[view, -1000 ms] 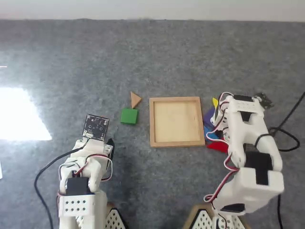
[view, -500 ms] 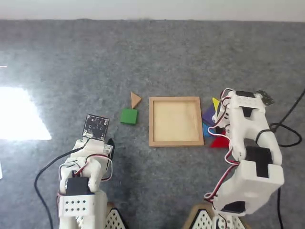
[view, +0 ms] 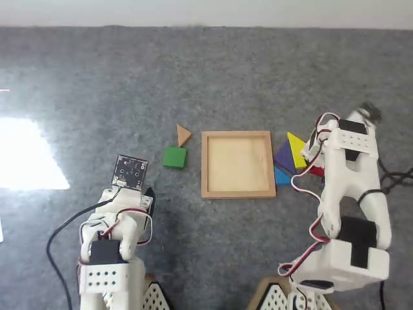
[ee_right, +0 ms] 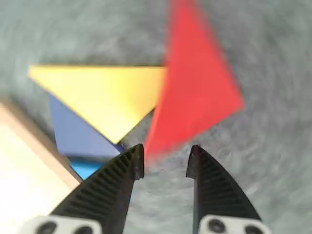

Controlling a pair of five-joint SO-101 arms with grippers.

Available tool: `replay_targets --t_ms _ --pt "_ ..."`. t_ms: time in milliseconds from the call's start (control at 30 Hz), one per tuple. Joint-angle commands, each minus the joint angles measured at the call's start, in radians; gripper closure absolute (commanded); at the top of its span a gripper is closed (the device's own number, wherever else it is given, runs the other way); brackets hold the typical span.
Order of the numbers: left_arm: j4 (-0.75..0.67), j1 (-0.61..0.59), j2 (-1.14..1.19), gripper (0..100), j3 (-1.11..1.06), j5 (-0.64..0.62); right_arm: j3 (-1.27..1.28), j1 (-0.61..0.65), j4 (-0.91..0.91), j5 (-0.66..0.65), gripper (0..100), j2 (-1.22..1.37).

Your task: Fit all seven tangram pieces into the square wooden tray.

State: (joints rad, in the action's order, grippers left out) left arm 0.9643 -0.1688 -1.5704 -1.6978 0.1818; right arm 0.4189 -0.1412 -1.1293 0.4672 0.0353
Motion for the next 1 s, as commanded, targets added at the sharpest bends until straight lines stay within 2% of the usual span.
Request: replay_targets --t_ms 0,100,233,300,500,967 --pt "0.0 -0.006 -0.017 85 0.008 0.012 -0.005 -0.076 0.004 -0.232 85.4 -0.064" --pt "0.0 -0.006 -0.017 85 0.008 0.012 -0.009 -0.143 0.015 -0.224 85.4 -0.064" --pt "0.0 -0.006 -0.017 85 0.008 0.012 -0.009 -0.171 0.015 -0.209 85.3 -0.064" --pt "0.0 -0.006 -0.017 85 0.008 0.012 -0.029 -0.177 0.016 -0.129 82.6 -0.064" --pt "0.0 -0.006 -0.017 85 0.008 0.012 -0.087 -0.133 -0.007 0.146 64.9 -0.007" --pt "0.0 -0.006 -0.017 85 0.008 0.012 -0.419 -0.117 -0.01 0.14 68.0 0.417"
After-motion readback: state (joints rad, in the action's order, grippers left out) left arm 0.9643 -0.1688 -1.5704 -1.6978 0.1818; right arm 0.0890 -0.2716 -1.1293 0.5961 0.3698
